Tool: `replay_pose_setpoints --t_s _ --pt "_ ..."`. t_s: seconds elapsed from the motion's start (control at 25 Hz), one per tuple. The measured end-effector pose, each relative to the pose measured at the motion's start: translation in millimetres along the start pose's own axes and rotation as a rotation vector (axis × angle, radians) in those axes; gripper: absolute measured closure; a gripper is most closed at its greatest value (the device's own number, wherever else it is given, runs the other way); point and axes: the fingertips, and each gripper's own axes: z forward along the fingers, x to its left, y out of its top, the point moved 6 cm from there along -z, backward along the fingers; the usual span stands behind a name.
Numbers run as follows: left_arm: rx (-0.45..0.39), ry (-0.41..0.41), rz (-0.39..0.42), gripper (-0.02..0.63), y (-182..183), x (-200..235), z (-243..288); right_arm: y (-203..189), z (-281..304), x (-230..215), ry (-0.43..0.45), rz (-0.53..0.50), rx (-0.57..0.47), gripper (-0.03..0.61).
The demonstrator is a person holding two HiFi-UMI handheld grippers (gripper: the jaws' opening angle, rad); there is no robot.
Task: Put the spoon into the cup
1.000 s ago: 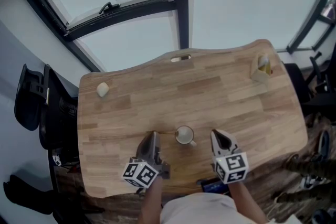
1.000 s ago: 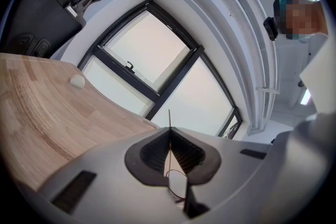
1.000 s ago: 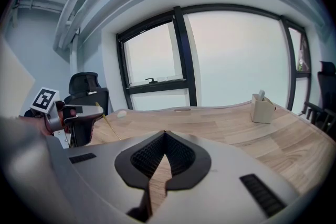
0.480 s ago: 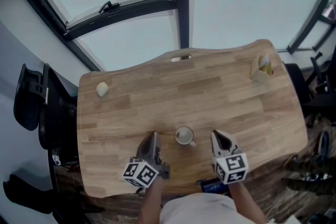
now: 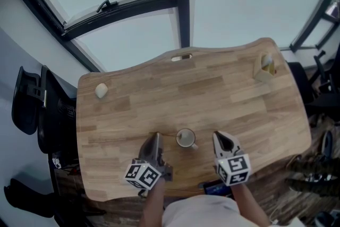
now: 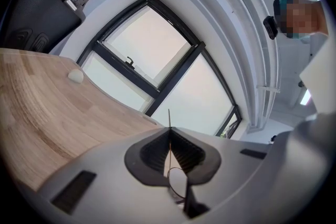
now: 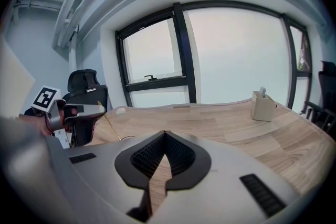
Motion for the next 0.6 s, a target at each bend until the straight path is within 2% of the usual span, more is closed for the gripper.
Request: replay_pose_setpoints --t_s 0.44,0.6 --pt "0.028 -0.008 -0.001 0.612 -6 3 9 -4 7 0 0.012 -0.003 0.023 0.581" --pt "0.057 -0.015 0.041 0.612 -7 2 13 -4 9 0 0.002 -0.004 0.038 0.581"
